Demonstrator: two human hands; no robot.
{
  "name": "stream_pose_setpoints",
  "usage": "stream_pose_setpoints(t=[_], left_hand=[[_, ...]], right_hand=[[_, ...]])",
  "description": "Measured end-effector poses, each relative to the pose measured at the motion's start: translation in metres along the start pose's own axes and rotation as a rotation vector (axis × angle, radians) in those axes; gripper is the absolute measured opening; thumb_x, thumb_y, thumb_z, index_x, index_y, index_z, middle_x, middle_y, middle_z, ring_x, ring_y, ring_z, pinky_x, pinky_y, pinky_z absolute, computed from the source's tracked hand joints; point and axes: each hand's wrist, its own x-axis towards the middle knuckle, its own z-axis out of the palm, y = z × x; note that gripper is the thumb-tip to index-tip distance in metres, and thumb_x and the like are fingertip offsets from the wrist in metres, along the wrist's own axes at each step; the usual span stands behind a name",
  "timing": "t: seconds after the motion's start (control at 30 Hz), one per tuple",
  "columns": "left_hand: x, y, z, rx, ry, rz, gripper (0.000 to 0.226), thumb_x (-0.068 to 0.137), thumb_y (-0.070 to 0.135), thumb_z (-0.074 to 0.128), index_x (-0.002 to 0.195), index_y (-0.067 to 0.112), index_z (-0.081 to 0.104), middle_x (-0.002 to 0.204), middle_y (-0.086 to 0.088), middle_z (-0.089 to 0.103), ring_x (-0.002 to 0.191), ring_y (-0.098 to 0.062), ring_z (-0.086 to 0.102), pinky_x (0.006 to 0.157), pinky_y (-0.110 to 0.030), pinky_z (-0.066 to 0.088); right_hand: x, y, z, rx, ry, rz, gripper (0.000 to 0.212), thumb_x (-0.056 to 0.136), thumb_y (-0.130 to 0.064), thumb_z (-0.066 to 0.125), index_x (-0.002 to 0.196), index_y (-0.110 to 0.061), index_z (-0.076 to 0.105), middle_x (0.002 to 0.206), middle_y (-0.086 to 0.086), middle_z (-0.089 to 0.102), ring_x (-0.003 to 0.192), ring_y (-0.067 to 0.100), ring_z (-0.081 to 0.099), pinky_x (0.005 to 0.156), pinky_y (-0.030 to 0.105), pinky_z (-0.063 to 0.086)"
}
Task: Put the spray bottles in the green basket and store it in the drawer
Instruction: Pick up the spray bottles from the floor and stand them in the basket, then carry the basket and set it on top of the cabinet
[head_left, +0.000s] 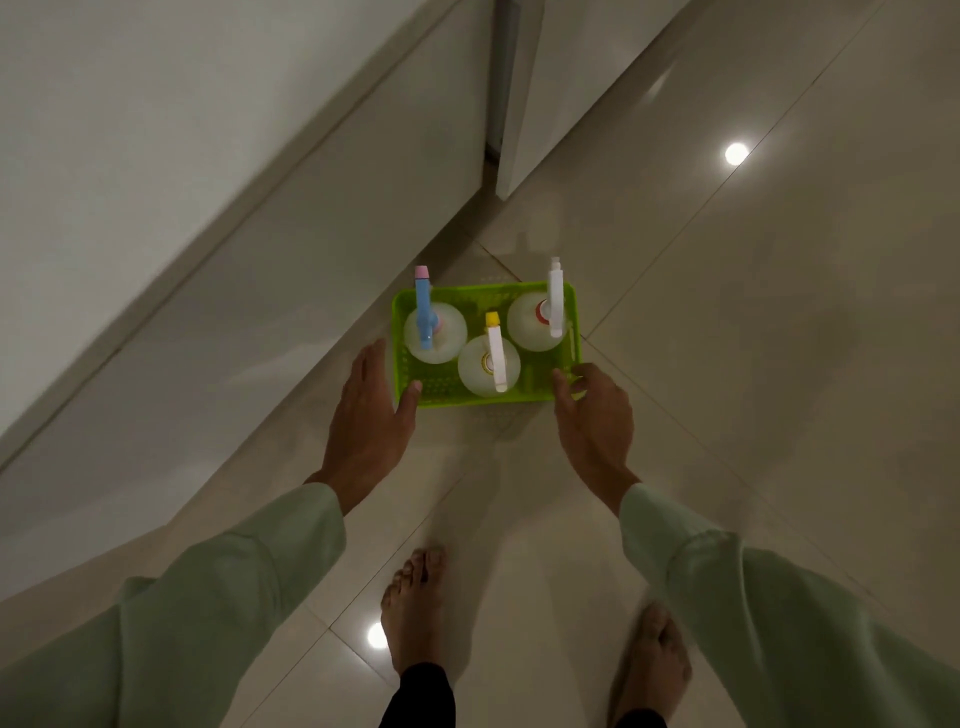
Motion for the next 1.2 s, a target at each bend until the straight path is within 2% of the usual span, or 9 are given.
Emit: stream_pose_setpoints(t=[0.13, 0.27, 0.4, 0.5, 0.67, 0.9, 1.0, 1.17, 1.2], left_hand=[[0.023, -0.017, 0.018, -0.098, 0.000, -0.239, 0.067, 0.098, 0.029, 0.053, 0.154, 0.010, 0.023, 0.159, -0.016, 0.031, 0.144, -0.032, 0.035, 0.115, -0.041, 0.031], [0.049, -0.030, 0.038, -0.205, -0.014, -0.383, 0.063, 0.096, 0.032, 0.056, 0.151, 0.014, 0.032, 0.144, -0.018, 0.051, 0.129, -0.036, 0.052, 0.105, -0.045, 0.045], [0.064, -0.035, 0.052, -0.231, -0.023, -0.352, 0.047, 0.095, 0.017, 0.051, 0.142, 0.016, 0.047, 0.124, -0.020, 0.065, 0.109, -0.041, 0.064, 0.093, -0.048, 0.054], [0.065, -0.035, 0.056, -0.222, 0.021, -0.332, 0.045, 0.092, 0.013, 0.047, 0.136, 0.017, 0.053, 0.119, -0.024, 0.067, 0.106, -0.045, 0.064, 0.090, -0.052, 0.056], [0.041, -0.028, 0.051, -0.235, 0.022, -0.272, 0.041, 0.091, 0.008, 0.049, 0.130, 0.015, 0.058, 0.113, -0.024, 0.069, 0.108, -0.048, 0.061, 0.090, -0.055, 0.055], [-0.039, 0.014, 0.010, -0.299, 0.087, -0.191, 0.036, 0.096, 0.007, 0.050, 0.131, 0.012, 0.059, 0.106, -0.020, 0.073, 0.084, -0.034, 0.072, 0.070, -0.046, 0.063], [-0.080, 0.038, -0.017, -0.333, 0.092, -0.182, 0.037, 0.098, 0.010, 0.050, 0.134, 0.012, 0.055, 0.107, -0.023, 0.073, 0.093, -0.040, 0.070, 0.070, -0.045, 0.063], [-0.150, 0.085, -0.078, -0.464, 0.131, -0.156, 0.035, 0.098, 0.006, 0.052, 0.133, 0.009, 0.056, 0.081, 0.005, 0.071, 0.065, -0.004, 0.074, 0.052, -0.017, 0.057], [-0.163, 0.093, -0.092, -0.476, 0.129, -0.162, 0.037, 0.098, 0.003, 0.051, 0.134, 0.009, 0.055, 0.082, 0.004, 0.071, 0.062, -0.003, 0.073, 0.053, -0.016, 0.057]], right_hand=[[0.024, 0.018, 0.017, 0.047, -0.129, 0.117, 0.057, 0.096, -0.033, 0.062, 0.142, -0.007, 0.042, 0.137, 0.021, 0.054, 0.124, 0.039, 0.054, 0.097, 0.046, 0.046], [0.047, 0.026, 0.036, 0.087, -0.150, 0.084, 0.044, 0.095, -0.023, 0.060, 0.134, -0.008, 0.047, 0.124, 0.021, 0.063, 0.116, 0.042, 0.059, 0.091, 0.044, 0.047], [0.058, 0.035, 0.045, 0.138, -0.153, 0.091, 0.040, 0.088, -0.009, 0.054, 0.128, -0.015, 0.051, 0.112, 0.017, 0.067, 0.100, 0.045, 0.066, 0.084, 0.056, 0.058], [0.062, 0.043, 0.045, 0.227, -0.168, 0.126, 0.043, 0.082, -0.008, 0.055, 0.124, -0.019, 0.058, 0.104, 0.016, 0.072, 0.091, 0.042, 0.070, 0.078, 0.058, 0.060], [0.052, 0.051, 0.029, 0.288, -0.172, 0.162, 0.048, 0.080, 0.001, 0.050, 0.124, -0.013, 0.062, 0.099, 0.022, 0.074, 0.088, 0.042, 0.072, 0.079, 0.059, 0.061], [0.000, 0.036, -0.058, 0.314, -0.171, 0.075, 0.044, 0.083, 0.009, 0.048, 0.119, -0.009, 0.064, 0.097, 0.022, 0.072, 0.086, 0.039, 0.072, 0.073, 0.057, 0.062], [-0.025, 0.020, -0.106, 0.303, -0.168, 0.018, 0.040, 0.088, 0.007, 0.049, 0.121, -0.009, 0.065, 0.094, 0.017, 0.073, 0.082, 0.035, 0.073, 0.069, 0.055, 0.063], [-0.068, -0.025, -0.193, 0.284, -0.207, -0.030, 0.050, 0.085, 0.011, 0.047, 0.125, -0.012, 0.064, 0.095, 0.022, 0.072, 0.085, 0.037, 0.072, 0.072, 0.054, 0.063], [-0.077, -0.037, -0.210, 0.281, -0.217, -0.042, 0.050, 0.084, 0.012, 0.047, 0.123, -0.012, 0.065, 0.093, 0.022, 0.073, 0.084, 0.036, 0.072, 0.071, 0.054, 0.063]])
